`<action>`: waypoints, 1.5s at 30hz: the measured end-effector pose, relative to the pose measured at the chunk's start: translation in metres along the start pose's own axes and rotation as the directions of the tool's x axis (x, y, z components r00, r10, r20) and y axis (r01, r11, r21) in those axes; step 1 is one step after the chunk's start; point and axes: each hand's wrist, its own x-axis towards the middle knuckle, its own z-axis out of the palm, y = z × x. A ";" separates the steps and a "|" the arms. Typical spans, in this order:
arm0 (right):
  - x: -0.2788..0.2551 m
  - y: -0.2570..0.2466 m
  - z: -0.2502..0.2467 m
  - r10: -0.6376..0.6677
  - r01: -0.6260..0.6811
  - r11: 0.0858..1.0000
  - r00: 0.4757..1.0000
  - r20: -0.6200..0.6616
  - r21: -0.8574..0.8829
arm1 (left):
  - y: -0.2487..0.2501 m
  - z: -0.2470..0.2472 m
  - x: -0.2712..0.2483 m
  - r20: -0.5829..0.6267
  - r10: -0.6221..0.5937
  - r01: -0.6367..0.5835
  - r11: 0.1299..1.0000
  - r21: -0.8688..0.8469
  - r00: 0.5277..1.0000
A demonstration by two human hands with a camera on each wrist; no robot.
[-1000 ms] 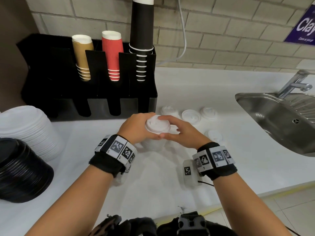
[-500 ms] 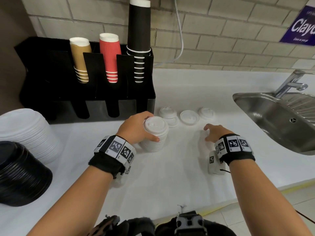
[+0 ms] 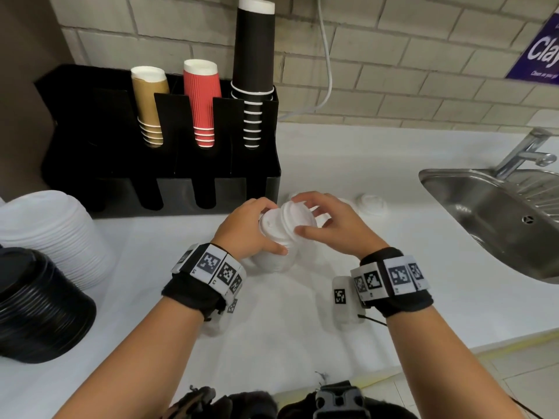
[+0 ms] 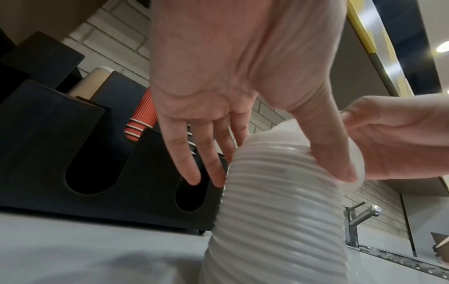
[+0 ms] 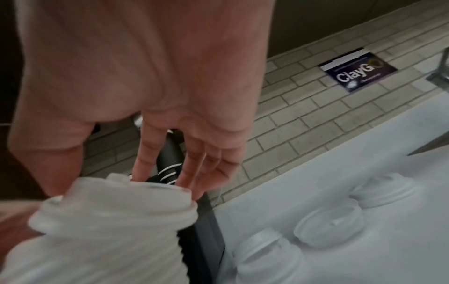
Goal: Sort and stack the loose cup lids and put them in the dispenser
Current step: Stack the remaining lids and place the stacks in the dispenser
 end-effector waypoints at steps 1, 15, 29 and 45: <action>0.001 0.000 0.004 -0.017 0.017 1.000 1.000 -0.004 -0.020 | 0.001 0.000 0.000 -0.004 -0.003 0.003 1.000 0.002 1.000; 0.023 -0.024 0.019 -0.071 0.097 0.971 0.990 0.125 -0.218 | -0.001 0.004 -0.002 -0.040 0.006 -0.006 1.000 -0.012 0.999; 0.022 -0.021 0.025 -0.032 0.060 0.975 0.990 0.134 -0.213 | -0.004 0.000 -0.003 0.024 0.067 -0.066 0.997 -0.043 0.997; 0.063 0.046 0.002 0.416 -0.242 0.766 0.893 0.172 -0.596 | -0.001 -0.007 0.001 0.074 0.046 -0.044 0.999 -0.028 0.996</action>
